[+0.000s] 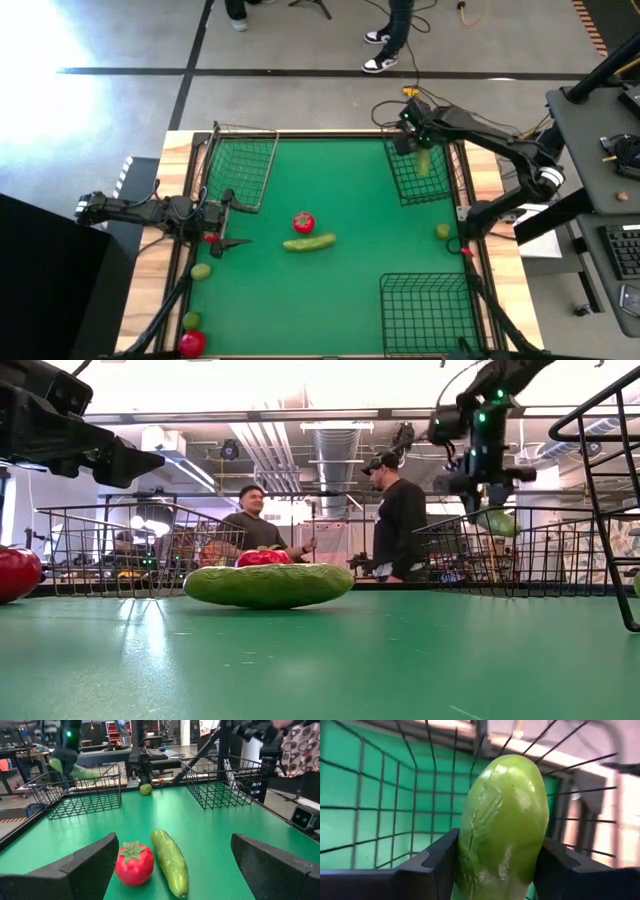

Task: Sort produce into baskets
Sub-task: Put the right cucumber into the top right wire basket, then put the top right lime into the bottom right wire basket

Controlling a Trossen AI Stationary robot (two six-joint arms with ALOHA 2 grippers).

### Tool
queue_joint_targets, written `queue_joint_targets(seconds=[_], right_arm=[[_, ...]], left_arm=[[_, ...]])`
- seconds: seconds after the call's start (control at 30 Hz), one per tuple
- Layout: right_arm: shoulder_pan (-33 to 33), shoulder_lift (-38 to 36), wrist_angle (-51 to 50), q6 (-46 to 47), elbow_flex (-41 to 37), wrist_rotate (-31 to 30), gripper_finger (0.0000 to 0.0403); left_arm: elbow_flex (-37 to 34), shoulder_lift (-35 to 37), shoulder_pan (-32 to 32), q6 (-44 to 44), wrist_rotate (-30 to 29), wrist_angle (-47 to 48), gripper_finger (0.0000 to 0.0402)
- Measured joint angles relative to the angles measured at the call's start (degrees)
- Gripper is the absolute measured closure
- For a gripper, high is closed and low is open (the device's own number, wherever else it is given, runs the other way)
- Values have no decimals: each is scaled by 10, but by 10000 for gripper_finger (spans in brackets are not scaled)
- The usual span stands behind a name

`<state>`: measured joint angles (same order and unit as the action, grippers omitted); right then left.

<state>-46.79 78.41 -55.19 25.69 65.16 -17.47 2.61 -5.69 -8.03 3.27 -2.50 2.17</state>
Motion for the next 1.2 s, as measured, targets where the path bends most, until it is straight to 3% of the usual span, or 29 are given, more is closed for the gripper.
queue_joint_targets(seconds=[0.13, 0.37, 0.63, 1.0, 1.2], right_arm=[[-27, 10, 49, -16, -44, 69, 206], [-44, 78, 47, -38, -56, 96, 205], [-43, 142, -11, -68, 15, 100, 202], [-43, 192, -41, -103, 82, 104, 125], [-34, 146, -83, -103, 127, 104, 101]], left_arm=[[0, 0, 0, 0, 0, 0, 35], [0, 0, 0, 0, 0, 0, 35], [0, 0, 0, 0, 0, 0, 35], [0, 0, 0, 0, 0, 0, 35], [0, 0, 0, 0, 0, 0, 35]])
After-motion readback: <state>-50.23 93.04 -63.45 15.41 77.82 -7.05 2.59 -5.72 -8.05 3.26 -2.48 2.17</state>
